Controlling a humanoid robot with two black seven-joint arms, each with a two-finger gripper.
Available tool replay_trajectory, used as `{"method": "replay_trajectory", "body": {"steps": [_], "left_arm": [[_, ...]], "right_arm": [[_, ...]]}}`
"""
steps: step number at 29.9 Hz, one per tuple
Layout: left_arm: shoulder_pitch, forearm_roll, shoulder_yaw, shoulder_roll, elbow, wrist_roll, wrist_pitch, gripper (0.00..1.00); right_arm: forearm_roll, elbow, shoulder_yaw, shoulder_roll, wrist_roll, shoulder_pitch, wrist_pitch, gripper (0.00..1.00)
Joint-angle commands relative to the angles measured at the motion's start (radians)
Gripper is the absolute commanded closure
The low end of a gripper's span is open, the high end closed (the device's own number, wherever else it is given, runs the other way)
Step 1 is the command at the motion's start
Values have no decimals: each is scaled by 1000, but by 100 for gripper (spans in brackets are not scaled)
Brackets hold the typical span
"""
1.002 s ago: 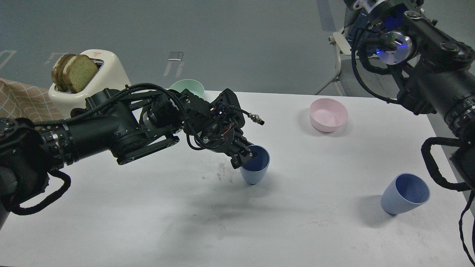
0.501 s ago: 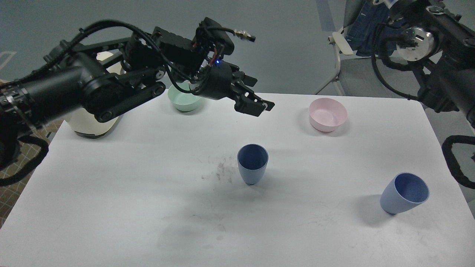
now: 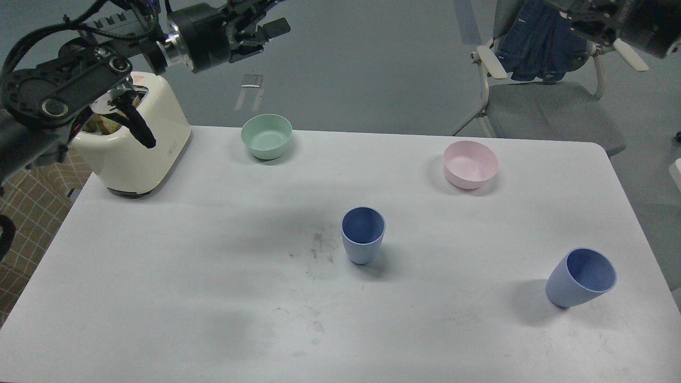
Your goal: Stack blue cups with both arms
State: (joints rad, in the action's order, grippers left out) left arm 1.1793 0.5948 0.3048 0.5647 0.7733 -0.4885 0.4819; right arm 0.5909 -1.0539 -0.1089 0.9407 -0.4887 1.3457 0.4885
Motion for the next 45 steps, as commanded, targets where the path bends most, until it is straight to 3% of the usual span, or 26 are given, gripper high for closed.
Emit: {"method": "replay_trajectory", "body": {"steps": [1, 4, 8, 13, 16, 40, 45], "left_arm": [[-36, -133, 0, 3, -12, 0, 1, 6], [-52, -145, 0, 3, -8, 0, 4, 6], [-52, -145, 0, -5, -6, 0, 6, 6], [-53, -142, -3, -14, 3, 0, 7, 6], [-53, -142, -4, -26, 3, 0, 7, 6], [-79, -141, -4, -35, 3, 0, 7, 6], [-81, -141, -3, -37, 4, 0, 7, 6]], "right_arm": [[160, -139, 9, 168, 0, -40, 0, 0], [336, -276, 9, 321, 0, -150, 0, 0], [490, -385, 18, 430, 0, -302, -146, 0], [550, -390, 52, 448, 0, -479, -352, 0], [550, -390, 55, 448, 0, -531, -389, 0], [578, -357, 87, 385, 0, -666, -377, 0], [579, -327, 87, 339, 0, -671, -369, 6]]}}
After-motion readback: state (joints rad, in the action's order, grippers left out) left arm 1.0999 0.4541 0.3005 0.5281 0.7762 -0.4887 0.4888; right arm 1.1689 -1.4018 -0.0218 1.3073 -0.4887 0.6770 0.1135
